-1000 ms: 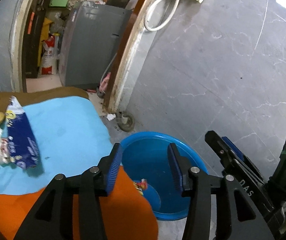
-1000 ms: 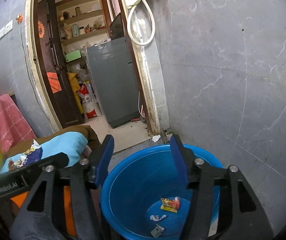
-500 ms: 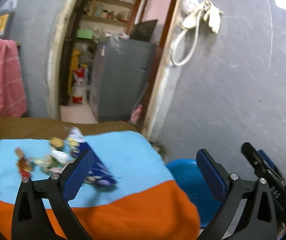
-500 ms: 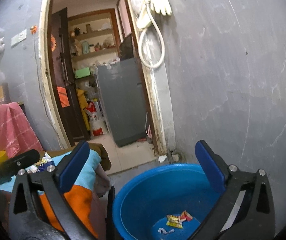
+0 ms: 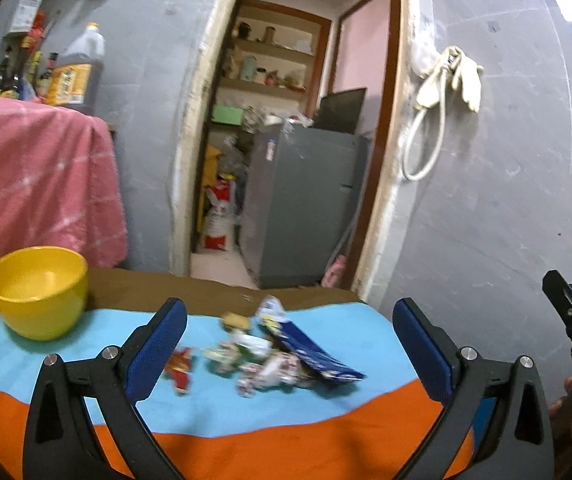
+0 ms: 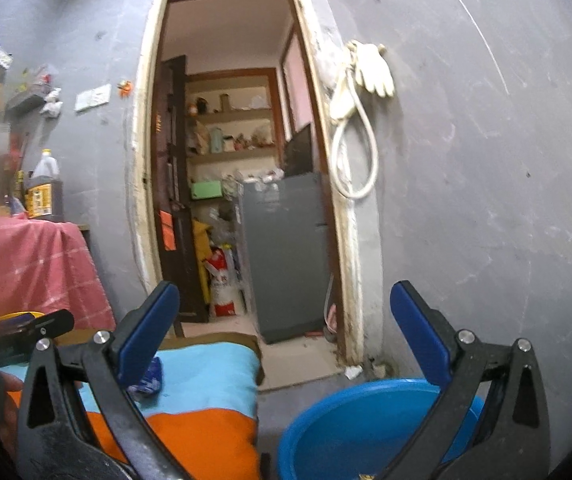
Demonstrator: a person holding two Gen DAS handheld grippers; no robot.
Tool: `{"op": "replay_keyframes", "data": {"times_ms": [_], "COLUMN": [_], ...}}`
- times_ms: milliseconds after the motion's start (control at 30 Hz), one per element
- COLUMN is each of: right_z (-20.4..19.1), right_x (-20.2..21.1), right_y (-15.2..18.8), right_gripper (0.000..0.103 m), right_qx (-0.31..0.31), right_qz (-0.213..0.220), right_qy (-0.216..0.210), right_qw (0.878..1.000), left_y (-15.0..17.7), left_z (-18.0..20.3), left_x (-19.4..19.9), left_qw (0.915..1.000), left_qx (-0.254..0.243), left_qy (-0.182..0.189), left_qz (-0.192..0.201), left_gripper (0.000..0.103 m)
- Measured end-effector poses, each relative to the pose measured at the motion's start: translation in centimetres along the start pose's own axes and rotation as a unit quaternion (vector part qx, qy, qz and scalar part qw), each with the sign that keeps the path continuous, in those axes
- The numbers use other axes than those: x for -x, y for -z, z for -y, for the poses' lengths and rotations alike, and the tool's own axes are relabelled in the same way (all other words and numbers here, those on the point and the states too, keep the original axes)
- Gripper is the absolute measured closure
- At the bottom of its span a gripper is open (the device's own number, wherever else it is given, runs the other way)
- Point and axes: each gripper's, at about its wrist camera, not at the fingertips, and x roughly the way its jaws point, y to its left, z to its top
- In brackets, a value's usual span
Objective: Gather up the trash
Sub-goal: 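Bring both open tools back over the table toward the wrappers, then grasp the torn red wrapper with the left tool while the right tool grasps the blue bag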
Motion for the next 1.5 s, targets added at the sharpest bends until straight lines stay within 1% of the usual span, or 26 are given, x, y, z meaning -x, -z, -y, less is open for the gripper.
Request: {"op": "replay_keyframes", "data": {"times_ms": [100,200,367,533,600,667,733,833,933,1067,1133,1167,1200,1233,1267,1333,1433,1500], "right_z": [-1.3,-2.8,-5.4,-7.5,-8.1,-8.7,-9.2,-9.5,-9.5,-9.7,-9.9,-10.1,-10.4,-10.7,-11.0,-11.4,-11.9,-11.8], "right_x": [0.1,-0.3,-1.6,-3.0,-3.8,-4.8,-6.1,-7.6,-8.6,-9.7,-10.2,-10.6,-11.0,-11.3,-11.4,-11.7,-12.1,-12.5], "right_y": [-0.1,-0.1,0.6,1.7,2.3,3.0,3.7,4.7,5.2,5.8,6.0,6.1,6.4,6.6,6.7,6.9,7.3,7.5], "right_gripper": [0.000,0.000,0.000,0.000,0.000,0.000,0.000,0.000,0.000,0.000,0.000,0.007,0.012,0.015,0.020,0.023,0.027,0.029], "right_qx": [0.002,0.002,0.013,0.032,0.038,0.044,0.051,0.048,0.044,0.043,0.046,0.051,0.057,0.062,0.067,0.077,0.087,0.083], "right_qz": [0.013,0.011,-0.014,-0.052,-0.076,-0.109,-0.147,-0.188,-0.216,-0.248,-0.263,-0.272,-0.284,-0.293,-0.299,-0.309,-0.327,-0.338], "right_qy": [-0.015,-0.035,-0.064,-0.092,-0.100,-0.092,-0.087,-0.084,-0.086,-0.095,-0.100,-0.104,-0.109,-0.113,-0.116,-0.120,-0.124,-0.127], "right_qw": [1.000,0.999,0.998,0.994,0.991,0.989,0.984,0.977,0.972,0.963,0.959,0.955,0.951,0.947,0.945,0.940,0.933,0.929], "left_y": [-0.4,-0.5,-0.1,0.9,1.3,1.6,1.8,2.1,2.4,2.7,2.9,2.9,3.0,3.0,3.0,3.1,3.4,3.4], "left_z": [-1.4,-3.1,-5.5,-7.8,-8.4,-9.4,-10.1,-10.5,-10.4,-10.2,-10.2,-10.2,-10.2,-10.3,-10.3,-10.4,-10.7,-10.8], "left_x": [0.9,1.7,2.3,2.5,2.1,1.1,0.0,-1.1,-2.5,-4.2,-5.2,-5.5,-5.8,-6.2,-6.5,-7.3,-8.1,-8.5], "left_qw": [0.9997,0.9990,0.9982,0.9968,0.9967,0.9969,0.9951,0.9918,0.9871,0.9807,0.9776,0.9767,0.9759,0.9745,0.9734,0.9705,0.9657,0.9624], "left_qx": [-0.005,-0.010,-0.024,-0.043,-0.045,-0.032,-0.015,-0.005,-0.006,-0.006,-0.002,0.002,0.006,0.011,0.014,0.020,0.033,0.039], "left_qy": [-0.017,-0.033,-0.049,-0.067,-0.068,-0.058,-0.055,-0.058,-0.057,-0.056,-0.051,-0.046,-0.041,-0.036,-0.034,-0.026,-0.012,-0.004], "left_qz": [0.016,0.027,0.025,0.012,-0.004,-0.043,-0.081,-0.114,-0.149,-0.187,-0.204,-0.210,-0.214,-0.221,-0.226,-0.239,-0.257,-0.269], "left_gripper": [0.002,0.002,0.002,0.002,0.002,0.002,0.002,0.002,0.002,0.003,0.007,0.008,0.012,0.017,0.020,0.033,0.041,0.042]}}
